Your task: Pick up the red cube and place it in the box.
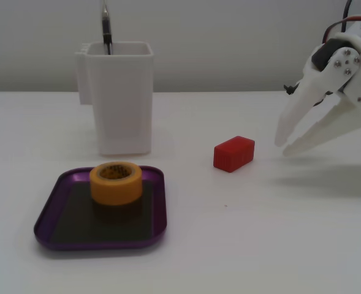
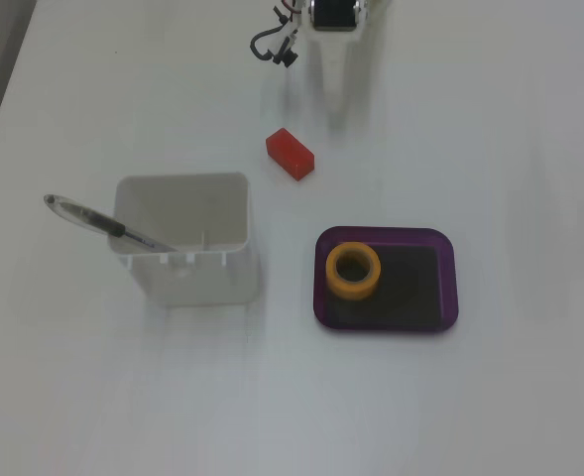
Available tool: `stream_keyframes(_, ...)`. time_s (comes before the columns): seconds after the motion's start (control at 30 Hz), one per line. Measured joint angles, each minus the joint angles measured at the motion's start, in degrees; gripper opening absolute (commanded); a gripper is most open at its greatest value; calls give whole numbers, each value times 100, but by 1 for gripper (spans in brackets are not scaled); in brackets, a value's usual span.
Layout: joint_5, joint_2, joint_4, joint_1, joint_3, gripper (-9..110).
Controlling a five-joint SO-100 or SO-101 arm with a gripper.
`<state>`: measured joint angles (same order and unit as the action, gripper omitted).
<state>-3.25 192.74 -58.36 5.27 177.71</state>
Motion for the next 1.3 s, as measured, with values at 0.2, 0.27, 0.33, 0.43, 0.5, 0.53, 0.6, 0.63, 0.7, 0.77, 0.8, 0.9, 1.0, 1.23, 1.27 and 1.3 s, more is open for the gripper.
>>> stream_keyframes(0.2, 264, 0, 220, 0, 26, 0)
stream_keyframes(0.27, 281, 0, 220, 0, 35, 0)
stream_keyframes(0.33, 281, 0, 220, 0, 35, 0)
stream_keyframes(0.43, 281, 0, 220, 0, 35, 0)
stream_keyframes(0.5, 281, 0, 220, 0, 35, 0)
stream_keyframes(0.53, 281, 0, 229, 0, 35, 0)
stream_keyframes(0.6, 308, 0, 237, 0, 35, 0)
stream_keyframes(0.63, 308, 0, 237, 0, 35, 0)
stream_keyframes(0.7, 316, 0, 237, 0, 35, 0)
stream_keyframes(0.77, 316, 0, 255, 0, 26, 0)
stream_keyframes(0.8, 316, 0, 299, 0, 26, 0)
stream_keyframes(0.9, 316, -9, 589, 0, 0, 0)
stream_keyframes(1.0, 334, -18, 949, 0, -220, 0)
stream_keyframes(1.23, 483, -879, 1151, 70, -1222, 12)
stream_keyframes(1.27, 483, -1204, 1151, 79, -1406, 14)
stream_keyframes(1.3, 483, -1617, 1151, 70, -1626, 16)
